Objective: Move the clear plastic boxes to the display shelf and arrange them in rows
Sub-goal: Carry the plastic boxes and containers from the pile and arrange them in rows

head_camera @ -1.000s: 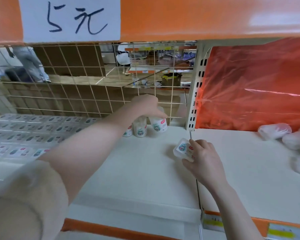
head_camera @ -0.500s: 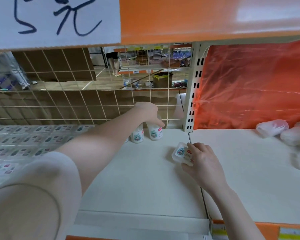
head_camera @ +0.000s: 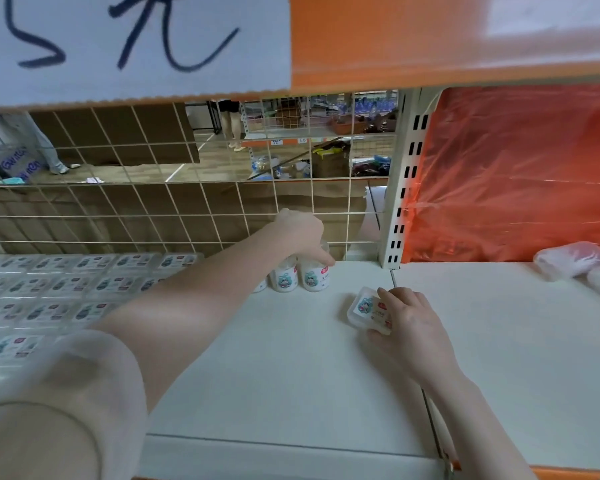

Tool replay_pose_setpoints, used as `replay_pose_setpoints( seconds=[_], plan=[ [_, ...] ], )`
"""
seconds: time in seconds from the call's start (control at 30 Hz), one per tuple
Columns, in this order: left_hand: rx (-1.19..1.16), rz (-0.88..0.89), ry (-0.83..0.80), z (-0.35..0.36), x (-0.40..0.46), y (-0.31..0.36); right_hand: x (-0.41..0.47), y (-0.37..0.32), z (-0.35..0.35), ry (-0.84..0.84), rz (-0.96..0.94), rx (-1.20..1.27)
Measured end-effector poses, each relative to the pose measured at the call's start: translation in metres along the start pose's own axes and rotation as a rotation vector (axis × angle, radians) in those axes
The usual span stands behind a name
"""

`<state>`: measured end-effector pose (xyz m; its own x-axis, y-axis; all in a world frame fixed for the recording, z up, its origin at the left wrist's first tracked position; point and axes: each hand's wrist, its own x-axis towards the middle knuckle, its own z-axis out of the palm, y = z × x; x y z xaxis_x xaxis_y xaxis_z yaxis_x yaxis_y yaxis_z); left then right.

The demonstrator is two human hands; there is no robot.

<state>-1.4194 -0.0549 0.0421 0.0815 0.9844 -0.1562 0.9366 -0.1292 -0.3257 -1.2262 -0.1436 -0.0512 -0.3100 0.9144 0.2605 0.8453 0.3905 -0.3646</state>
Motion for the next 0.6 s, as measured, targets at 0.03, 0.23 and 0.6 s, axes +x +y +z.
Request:
replay_pose_setpoints(
  seconds=[0.03,0.23,0.6],
  plan=[
    [-0.010,-0.002,-0.007,0.0001,-0.0018,-0.0009,0.0006,-0.0012,0.0004,0.000,0.000,0.002],
    [-0.062,0.003,0.007,0.0047,-0.0078,-0.0058,0.0025,-0.0049,0.0046,-0.003,0.004,0.007],
    [-0.030,0.006,0.003,0.0032,-0.0114,-0.0040,0.0007,-0.0090,-0.0015,-0.023,0.015,-0.006]
  ],
)
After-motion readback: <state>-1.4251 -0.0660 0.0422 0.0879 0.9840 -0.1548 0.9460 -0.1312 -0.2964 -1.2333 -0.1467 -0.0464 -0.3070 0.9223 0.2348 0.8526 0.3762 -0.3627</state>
